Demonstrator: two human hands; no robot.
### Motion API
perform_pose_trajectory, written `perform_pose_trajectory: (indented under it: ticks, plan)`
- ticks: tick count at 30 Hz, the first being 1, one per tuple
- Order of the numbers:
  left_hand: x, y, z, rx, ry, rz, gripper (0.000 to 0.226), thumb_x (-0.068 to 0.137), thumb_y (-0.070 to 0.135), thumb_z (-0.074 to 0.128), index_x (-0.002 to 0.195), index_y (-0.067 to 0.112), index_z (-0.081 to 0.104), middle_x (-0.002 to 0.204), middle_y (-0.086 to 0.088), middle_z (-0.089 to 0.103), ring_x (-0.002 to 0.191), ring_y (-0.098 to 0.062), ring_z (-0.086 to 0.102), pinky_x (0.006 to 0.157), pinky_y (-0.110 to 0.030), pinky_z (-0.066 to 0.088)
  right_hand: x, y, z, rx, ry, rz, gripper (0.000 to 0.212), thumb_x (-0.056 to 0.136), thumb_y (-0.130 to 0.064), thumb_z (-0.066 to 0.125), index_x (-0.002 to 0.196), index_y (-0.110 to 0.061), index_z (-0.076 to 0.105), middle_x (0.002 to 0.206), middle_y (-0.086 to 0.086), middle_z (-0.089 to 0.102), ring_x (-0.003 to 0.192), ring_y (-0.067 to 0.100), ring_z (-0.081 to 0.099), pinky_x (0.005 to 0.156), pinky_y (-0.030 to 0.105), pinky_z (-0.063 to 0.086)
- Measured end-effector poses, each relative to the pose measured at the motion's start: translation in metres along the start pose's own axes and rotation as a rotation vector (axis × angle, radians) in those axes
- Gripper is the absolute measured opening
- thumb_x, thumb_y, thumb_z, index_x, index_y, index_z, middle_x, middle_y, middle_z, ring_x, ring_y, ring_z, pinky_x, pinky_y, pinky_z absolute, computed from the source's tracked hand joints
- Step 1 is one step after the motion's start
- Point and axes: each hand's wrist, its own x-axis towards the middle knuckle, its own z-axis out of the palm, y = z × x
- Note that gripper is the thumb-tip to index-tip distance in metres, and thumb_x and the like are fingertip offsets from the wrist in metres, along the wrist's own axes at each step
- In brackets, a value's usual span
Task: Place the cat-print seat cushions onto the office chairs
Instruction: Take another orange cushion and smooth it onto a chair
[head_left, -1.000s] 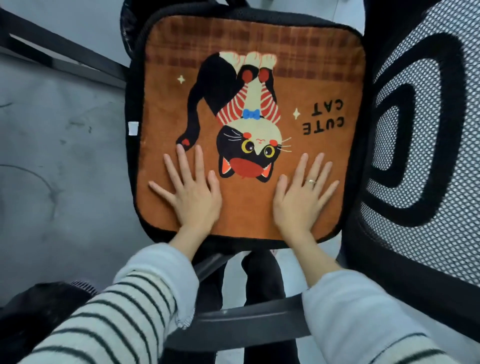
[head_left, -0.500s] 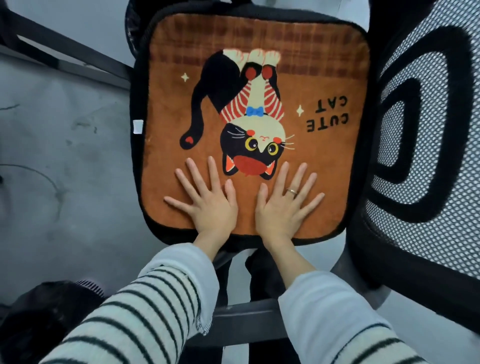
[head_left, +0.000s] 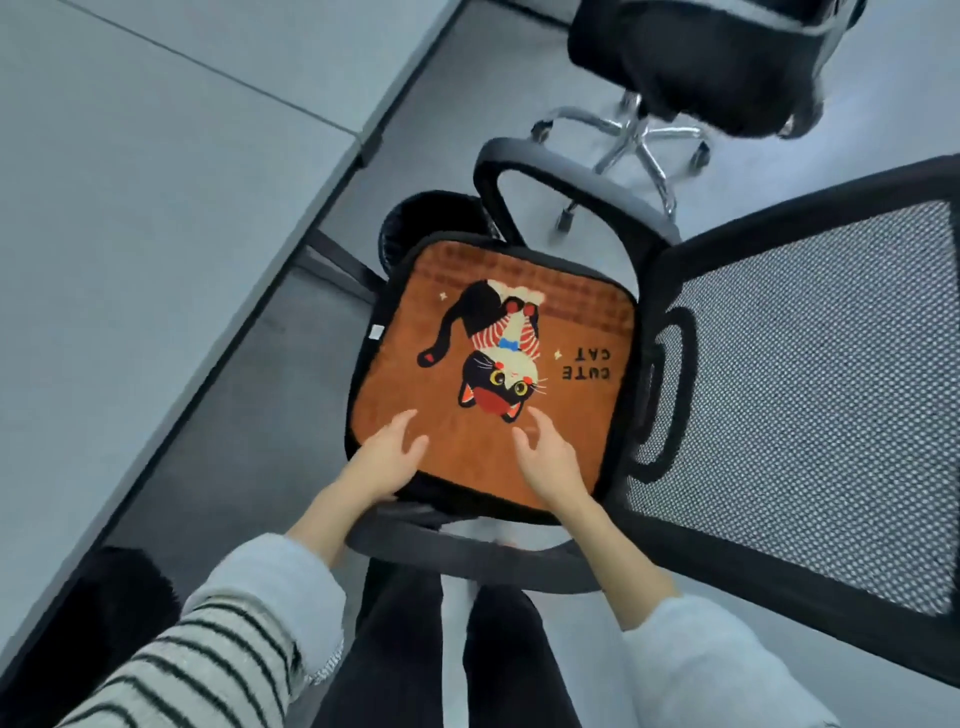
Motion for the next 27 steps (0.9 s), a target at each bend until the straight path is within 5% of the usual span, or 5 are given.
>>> perform_pose_trajectory:
  ticks: [11, 18, 27]
  plan:
    - [-0.185, 0.014, 0.031, -0.495, 0.388, -0.004, 0.039, 0.099, 0.024, 0.042, 0.137, 0.017, 0.044, 0.129, -0.006, 0.055, 0.105, -0.013, 0.053, 0.087, -0.019, 0.037, -0.135, -0.051, -0.009, -0.234, -0.165, -0.363, 0.035, 0.098, -0.030, 0.044, 0.129, -0.018, 0.053, 0.123, 0.005, 0.062, 0.112, 0.018, 0.056, 0.089, 0.025, 0.041]
    - [-0.302, -0.064, 0.064, -0.673, 0.699, -0.171, 0.036, 0.097, 0.020, 0.046, 0.132, 0.012, 0.051, 0.127, -0.009, 0.060, 0.117, -0.021, 0.056, 0.095, -0.022, 0.037, -0.218, -0.063, 0.071, -0.567, -0.358, -0.572, 0.037, 0.096, -0.028, 0.047, 0.130, -0.015, 0.053, 0.125, 0.007, 0.062, 0.117, 0.024, 0.056, 0.089, 0.025, 0.040]
    - [-0.481, -0.140, 0.164, -0.751, 0.931, -0.319, 0.037, 0.099, 0.027, 0.040, 0.135, 0.018, 0.047, 0.132, -0.003, 0.056, 0.121, -0.017, 0.051, 0.096, -0.025, 0.038, -0.374, -0.009, 0.154, -0.711, -0.546, -0.885, 0.036, 0.096, -0.028, 0.050, 0.129, -0.016, 0.054, 0.124, 0.007, 0.062, 0.116, 0.023, 0.057, 0.088, 0.026, 0.042]
